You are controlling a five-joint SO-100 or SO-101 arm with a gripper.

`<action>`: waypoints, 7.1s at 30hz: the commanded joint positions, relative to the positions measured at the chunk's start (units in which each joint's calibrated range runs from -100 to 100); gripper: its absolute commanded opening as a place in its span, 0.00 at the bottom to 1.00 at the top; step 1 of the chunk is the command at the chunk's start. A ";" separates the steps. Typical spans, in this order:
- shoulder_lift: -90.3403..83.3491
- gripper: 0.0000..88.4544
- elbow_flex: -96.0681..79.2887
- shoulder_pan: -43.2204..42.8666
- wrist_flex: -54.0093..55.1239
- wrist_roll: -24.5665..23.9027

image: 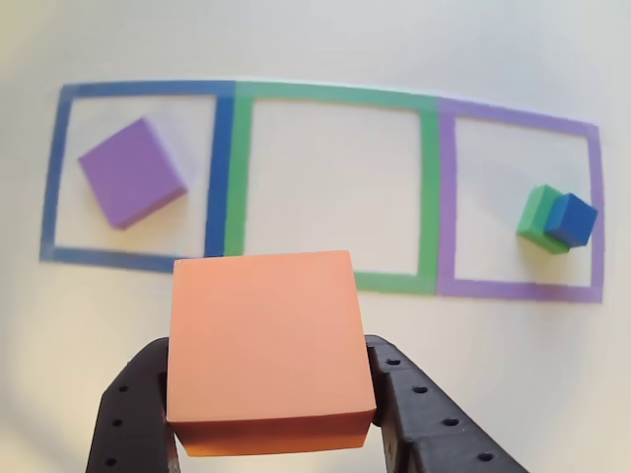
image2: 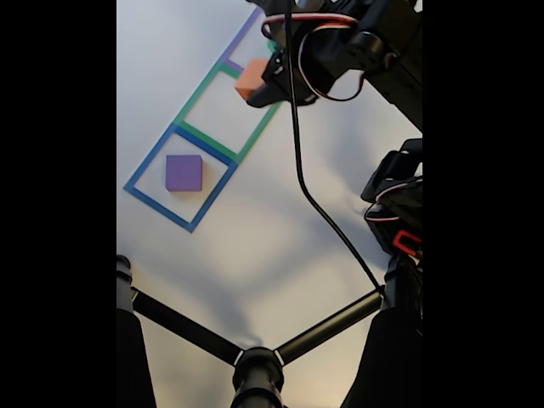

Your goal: Tower of hanoi

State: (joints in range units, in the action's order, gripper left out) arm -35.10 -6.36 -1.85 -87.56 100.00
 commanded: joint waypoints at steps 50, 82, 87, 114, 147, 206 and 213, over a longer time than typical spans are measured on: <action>19.79 0.13 -61.74 -19.54 110.43 0.00; 39.19 0.13 -54.84 -19.92 122.65 0.00; 38.86 0.13 -56.38 -19.92 122.73 0.00; 35.98 0.40 -55.93 -19.16 125.32 0.00; 1.36 0.00 20.22 4.40 -5.88 0.00; -4.89 0.46 -69.10 44.81 93.51 0.00; 8.26 0.46 -70.01 42.60 108.64 0.00</action>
State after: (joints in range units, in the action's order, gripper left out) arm -30.90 -76.70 42.79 13.56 100.00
